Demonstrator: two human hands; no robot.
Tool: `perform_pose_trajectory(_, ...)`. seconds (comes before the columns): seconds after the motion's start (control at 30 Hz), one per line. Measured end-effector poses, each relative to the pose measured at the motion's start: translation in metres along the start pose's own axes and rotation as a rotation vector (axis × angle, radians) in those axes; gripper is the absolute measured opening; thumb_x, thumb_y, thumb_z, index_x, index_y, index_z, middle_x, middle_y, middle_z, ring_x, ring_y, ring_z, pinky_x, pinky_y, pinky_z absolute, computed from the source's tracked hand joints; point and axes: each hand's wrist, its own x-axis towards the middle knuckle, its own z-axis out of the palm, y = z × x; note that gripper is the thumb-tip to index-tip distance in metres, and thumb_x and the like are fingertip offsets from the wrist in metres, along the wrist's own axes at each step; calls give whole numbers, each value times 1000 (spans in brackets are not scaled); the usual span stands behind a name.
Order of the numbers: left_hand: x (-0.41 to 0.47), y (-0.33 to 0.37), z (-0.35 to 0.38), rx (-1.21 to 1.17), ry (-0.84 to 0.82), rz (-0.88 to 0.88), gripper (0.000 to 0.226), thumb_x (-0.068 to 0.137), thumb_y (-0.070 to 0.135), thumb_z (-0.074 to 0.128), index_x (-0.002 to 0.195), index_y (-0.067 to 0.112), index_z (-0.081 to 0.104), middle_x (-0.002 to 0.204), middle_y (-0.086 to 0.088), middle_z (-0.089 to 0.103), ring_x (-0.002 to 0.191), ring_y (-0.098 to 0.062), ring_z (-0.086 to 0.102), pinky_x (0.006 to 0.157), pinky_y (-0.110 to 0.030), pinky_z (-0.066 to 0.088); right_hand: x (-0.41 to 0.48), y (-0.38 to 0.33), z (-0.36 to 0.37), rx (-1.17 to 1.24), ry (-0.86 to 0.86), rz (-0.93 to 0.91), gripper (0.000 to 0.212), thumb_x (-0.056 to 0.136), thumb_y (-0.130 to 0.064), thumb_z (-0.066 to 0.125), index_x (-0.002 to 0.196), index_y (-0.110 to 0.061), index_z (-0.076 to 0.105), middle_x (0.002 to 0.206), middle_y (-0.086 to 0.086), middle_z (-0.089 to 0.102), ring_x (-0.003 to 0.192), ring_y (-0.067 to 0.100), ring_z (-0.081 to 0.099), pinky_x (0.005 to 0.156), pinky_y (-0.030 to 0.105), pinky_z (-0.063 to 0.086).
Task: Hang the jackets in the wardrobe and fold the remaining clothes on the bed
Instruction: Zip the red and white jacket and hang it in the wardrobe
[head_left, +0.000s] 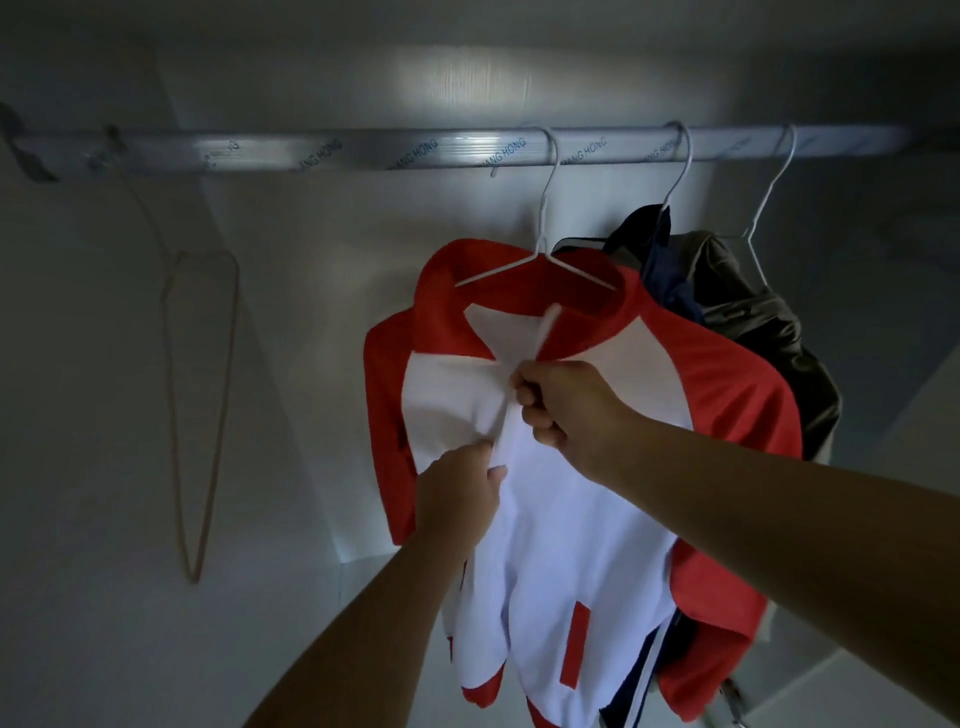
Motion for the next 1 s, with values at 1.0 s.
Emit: perform_pose_trajectory(1.0, 57, 126, -64, -523, 150, 55, 25, 86, 37, 65, 76, 20, 50, 71, 10, 52, 61, -8, 49, 52, -19, 37, -12, 6, -132, -1121, -81, -343, 22, 99, -20, 46, 85, -6, 55, 73, 3, 55, 71, 20, 55, 66, 32, 40)
